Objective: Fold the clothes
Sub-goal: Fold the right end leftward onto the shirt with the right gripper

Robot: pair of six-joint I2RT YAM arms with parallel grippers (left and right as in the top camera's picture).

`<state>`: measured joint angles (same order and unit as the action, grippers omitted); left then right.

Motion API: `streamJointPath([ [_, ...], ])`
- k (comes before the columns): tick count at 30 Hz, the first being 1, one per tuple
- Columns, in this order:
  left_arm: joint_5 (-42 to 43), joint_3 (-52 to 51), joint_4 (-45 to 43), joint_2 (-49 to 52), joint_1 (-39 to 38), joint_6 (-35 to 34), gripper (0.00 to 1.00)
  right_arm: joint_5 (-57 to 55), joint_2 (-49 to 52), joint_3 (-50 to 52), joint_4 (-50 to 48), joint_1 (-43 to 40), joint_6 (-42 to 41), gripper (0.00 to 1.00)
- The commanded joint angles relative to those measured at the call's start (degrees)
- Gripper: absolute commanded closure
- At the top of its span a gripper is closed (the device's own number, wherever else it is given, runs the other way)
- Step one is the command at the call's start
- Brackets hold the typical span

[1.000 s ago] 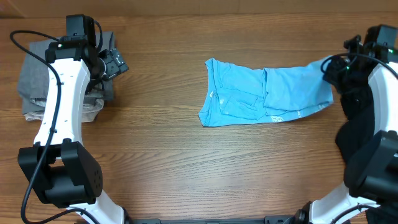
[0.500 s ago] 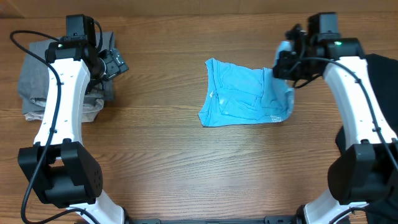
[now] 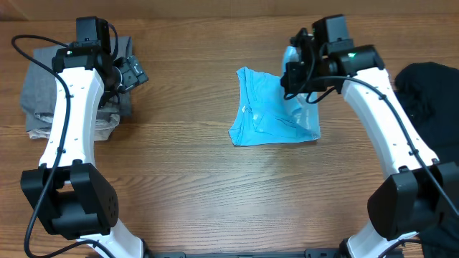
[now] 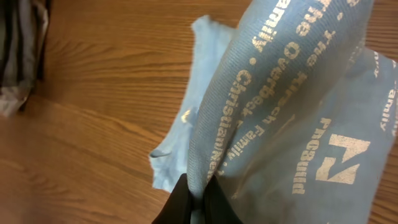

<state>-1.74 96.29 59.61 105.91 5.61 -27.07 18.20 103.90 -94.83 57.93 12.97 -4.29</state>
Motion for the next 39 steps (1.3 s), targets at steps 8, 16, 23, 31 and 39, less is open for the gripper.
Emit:
streamJointPath([
  [8, -0.15, 1.33, -0.07, -1.44, -0.37, -0.61, 0.0, 0.79, 6.6, -1.86, -2.54, 6.05, -0.46, 0.96],
  [16, -0.15, 1.33, -0.07, -1.44, -0.37, -0.61, 0.0, 1.01, 12.83, -1.84, -7.8, 10.14, -4.42, 0.77],
  [23, -0.15, 1.33, -0.07, -1.44, -0.37, -0.61, 0.0, 1.05, 10.62, -3.26, -7.23, 9.05, -3.34, 0.36],
  [31, -0.15, 1.33, -0.07, -1.44, -0.37, -0.61, 0.0, 5.33, 5.7, -3.23, 2.43, 3.28, -3.41, 0.47],
  [39, -0.15, 1.33, -0.07, -1.44, -0.37, -0.61, 0.0, -5.99, 8.26, -2.25, 2.89, 3.45, 2.12, 0.61],
])
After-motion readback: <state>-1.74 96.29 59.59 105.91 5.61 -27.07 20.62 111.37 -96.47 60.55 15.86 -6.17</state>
